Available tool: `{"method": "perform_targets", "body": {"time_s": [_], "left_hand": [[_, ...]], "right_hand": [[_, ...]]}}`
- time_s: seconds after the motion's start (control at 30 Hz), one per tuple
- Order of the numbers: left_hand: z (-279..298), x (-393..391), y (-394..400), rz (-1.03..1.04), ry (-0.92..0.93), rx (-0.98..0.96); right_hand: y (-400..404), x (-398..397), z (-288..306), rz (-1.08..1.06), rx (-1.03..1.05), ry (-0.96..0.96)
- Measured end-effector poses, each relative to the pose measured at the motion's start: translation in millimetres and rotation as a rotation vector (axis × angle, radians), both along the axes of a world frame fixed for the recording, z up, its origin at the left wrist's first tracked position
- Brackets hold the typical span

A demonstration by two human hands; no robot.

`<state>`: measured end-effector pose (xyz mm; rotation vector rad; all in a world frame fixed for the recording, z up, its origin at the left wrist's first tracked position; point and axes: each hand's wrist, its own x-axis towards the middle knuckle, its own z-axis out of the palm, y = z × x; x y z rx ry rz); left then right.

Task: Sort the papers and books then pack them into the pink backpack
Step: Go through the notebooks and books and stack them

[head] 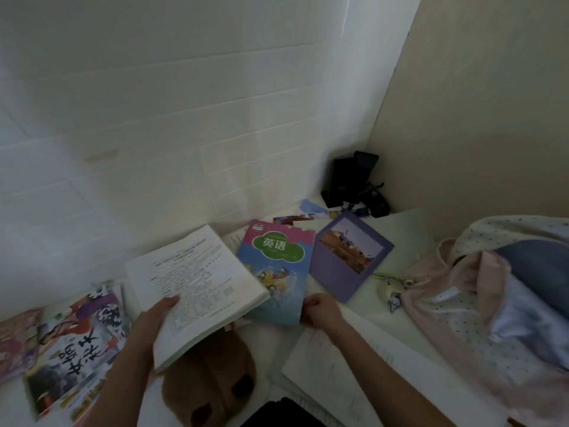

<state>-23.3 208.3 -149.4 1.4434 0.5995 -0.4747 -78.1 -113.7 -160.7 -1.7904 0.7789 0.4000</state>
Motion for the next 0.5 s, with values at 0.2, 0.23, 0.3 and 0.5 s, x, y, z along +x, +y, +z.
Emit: {"method": "perform_targets", "body": {"time_s": [0.2, 0.23, 0.3, 0.5], "left_hand": [[11.0, 8.7, -20.9, -0.083, -0.107, 0.191], [14.4, 8.5, -25.9, -0.132, -0.126, 0.193], [21.2, 6.8, -38.1, -0.204, -0.140, 0.125], [26.4, -2.7, -125.2, -0.399, -0.137, -0.044]], "right_hand": [[-73.9, -18.9, -4.0, 0.092, -0.470, -0.068], [-80.0, -24.6, -3.4, 0.083, -0.464, -0.118], [-89.3, -36.3, -0.6, 0.009, -0.394, -0.186], [-86.4, -54.8, 33.9, -0.090, 0.461, 0.061]]}}
